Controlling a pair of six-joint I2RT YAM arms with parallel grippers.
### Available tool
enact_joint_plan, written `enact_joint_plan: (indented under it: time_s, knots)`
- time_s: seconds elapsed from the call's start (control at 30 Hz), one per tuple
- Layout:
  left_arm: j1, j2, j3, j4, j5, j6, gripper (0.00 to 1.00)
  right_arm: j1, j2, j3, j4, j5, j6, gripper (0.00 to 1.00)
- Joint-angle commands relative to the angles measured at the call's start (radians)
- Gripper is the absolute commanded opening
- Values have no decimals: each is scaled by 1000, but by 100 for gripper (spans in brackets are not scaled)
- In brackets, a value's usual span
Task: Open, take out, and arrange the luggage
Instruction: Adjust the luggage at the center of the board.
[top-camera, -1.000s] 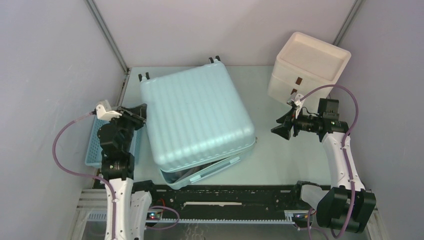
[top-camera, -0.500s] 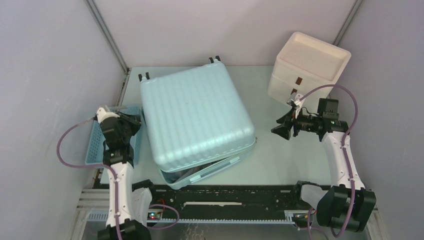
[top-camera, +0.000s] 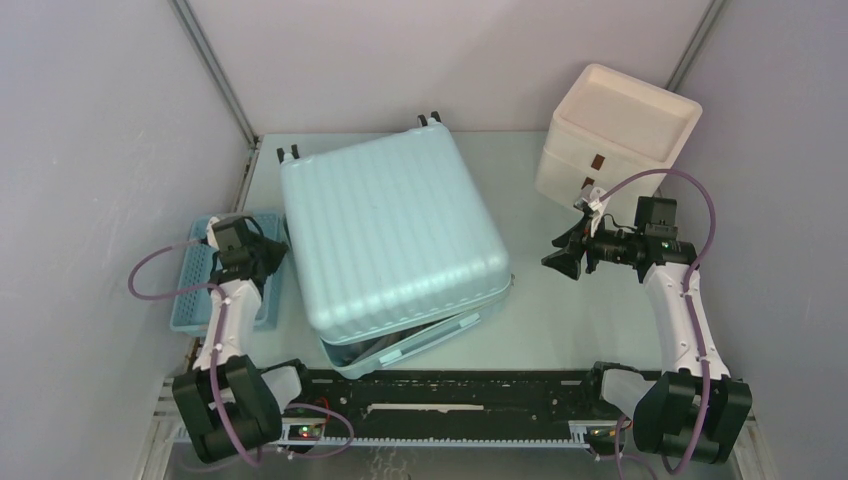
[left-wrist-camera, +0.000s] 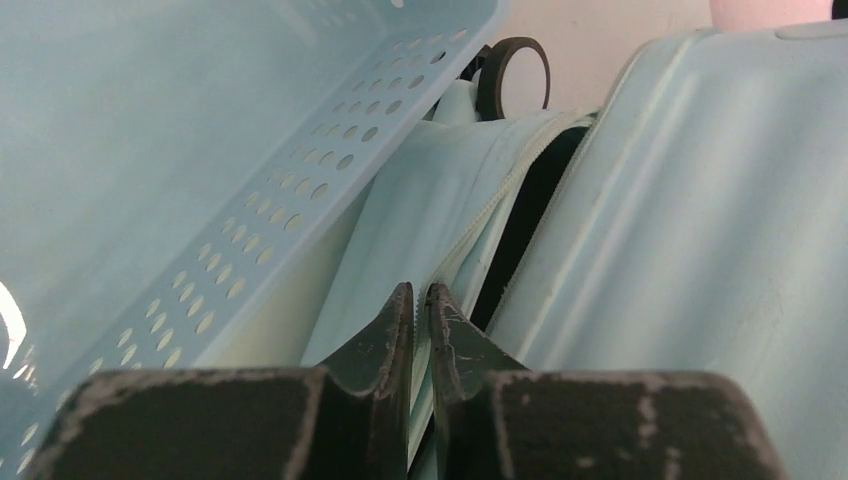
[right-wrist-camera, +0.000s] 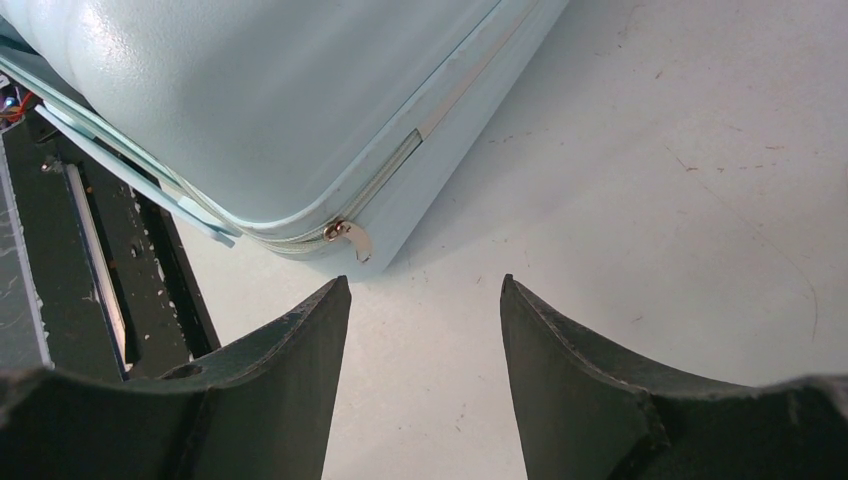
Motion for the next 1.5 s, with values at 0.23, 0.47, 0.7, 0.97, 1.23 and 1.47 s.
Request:
enact_joint_plan:
  time_s: [0.23,0.47,0.7,0.97,1.23,1.47]
  knots:
    - [-59,230,125,40,85,-24,12,21,1,15,13,-21,15,66]
    - [-161,369,254,55,98,-7,12,26,8,15,10,-32,17,66]
    - [-204,524,424,20,151,12,12,28,11,15,10,-33,16,66]
    - [-204,477,552,-88,46,150,19,23,9,15,-3,-44,-4,66]
    - [-139,154,460,-83,-140,287,51,18,-3,14,-17,-46,-33,66]
    - [-127,-185,242,49,45,389,72,16,-2,15,-19,-43,-49,66]
